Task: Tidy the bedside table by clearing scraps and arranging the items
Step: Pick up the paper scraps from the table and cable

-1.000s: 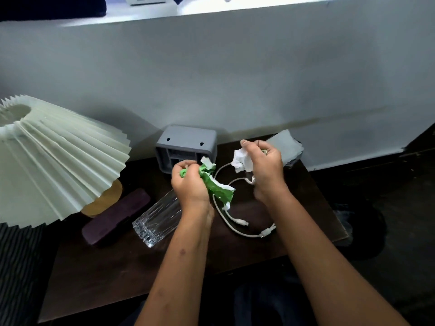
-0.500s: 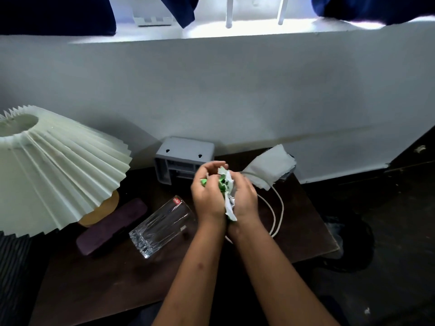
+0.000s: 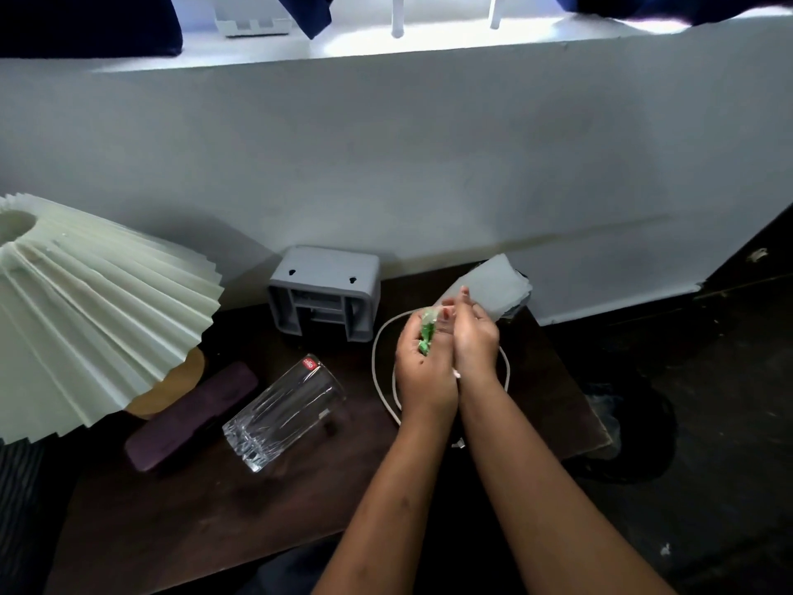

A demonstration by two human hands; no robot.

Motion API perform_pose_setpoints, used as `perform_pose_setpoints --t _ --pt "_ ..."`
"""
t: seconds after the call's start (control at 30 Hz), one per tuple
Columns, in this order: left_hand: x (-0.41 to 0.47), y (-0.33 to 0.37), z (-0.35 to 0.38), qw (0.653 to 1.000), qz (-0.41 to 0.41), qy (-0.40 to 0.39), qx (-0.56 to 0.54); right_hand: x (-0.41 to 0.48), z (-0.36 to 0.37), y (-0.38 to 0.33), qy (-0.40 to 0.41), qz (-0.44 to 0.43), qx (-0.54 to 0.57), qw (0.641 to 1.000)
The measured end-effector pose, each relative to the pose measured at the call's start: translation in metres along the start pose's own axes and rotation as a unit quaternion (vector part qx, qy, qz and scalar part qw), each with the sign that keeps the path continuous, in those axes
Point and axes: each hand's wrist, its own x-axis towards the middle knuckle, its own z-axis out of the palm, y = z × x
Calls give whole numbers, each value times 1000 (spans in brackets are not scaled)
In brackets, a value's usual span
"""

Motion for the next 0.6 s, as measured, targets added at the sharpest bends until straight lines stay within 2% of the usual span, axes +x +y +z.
perform_pose_setpoints --t 0.13,0.23,0.4,0.5,0.6 --pt "17 2 -5 984 -69 152 -67 -15 4 10 -146 18 -23 989" --pt "30 3 -13 970 -94 191 -116 -19 4 21 -203 -26 -86 975" --pt "28 -2 0 976 -84 166 -114 -9 -5 20 -199 -59 -144 968" --pt "20 -11 14 982 -96 100 -129 2 -15 11 -160 -72 -187 967" --pt "11 -16 28 974 -145 31 -171 9 -27 3 -102 -135 -252 953"
